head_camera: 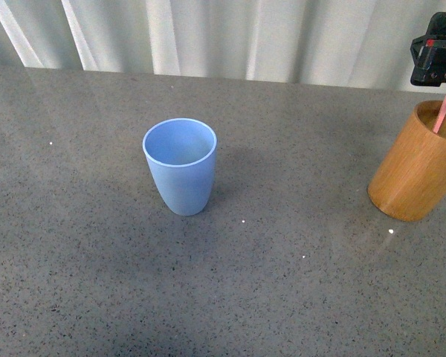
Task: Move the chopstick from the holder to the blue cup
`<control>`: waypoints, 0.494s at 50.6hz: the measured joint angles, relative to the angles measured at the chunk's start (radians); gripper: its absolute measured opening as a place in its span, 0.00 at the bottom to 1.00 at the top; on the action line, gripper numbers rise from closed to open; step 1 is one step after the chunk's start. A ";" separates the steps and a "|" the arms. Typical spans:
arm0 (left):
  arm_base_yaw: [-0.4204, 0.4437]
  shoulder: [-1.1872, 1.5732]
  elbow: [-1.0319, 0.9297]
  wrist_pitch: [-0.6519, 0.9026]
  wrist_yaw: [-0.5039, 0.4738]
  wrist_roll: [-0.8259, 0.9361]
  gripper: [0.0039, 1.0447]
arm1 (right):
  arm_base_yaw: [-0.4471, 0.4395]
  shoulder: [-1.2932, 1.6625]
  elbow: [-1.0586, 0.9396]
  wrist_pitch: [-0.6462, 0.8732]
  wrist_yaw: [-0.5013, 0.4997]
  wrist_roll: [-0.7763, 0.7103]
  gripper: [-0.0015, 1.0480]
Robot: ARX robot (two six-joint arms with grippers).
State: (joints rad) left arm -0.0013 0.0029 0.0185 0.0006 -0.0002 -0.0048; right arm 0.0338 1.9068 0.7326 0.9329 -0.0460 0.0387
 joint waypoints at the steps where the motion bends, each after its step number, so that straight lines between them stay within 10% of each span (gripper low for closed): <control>1: 0.000 0.000 0.000 0.000 0.000 0.000 0.94 | 0.002 0.000 0.001 -0.001 0.000 0.000 0.90; 16: 0.000 0.000 0.000 0.000 0.000 0.000 0.94 | 0.012 0.020 0.003 0.002 0.000 -0.001 0.79; 25: 0.000 0.000 0.000 0.000 0.000 0.000 0.94 | 0.012 0.021 0.003 0.006 0.004 -0.001 0.55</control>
State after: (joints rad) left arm -0.0013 0.0029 0.0185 0.0006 -0.0002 -0.0048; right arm 0.0456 1.9282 0.7361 0.9394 -0.0422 0.0376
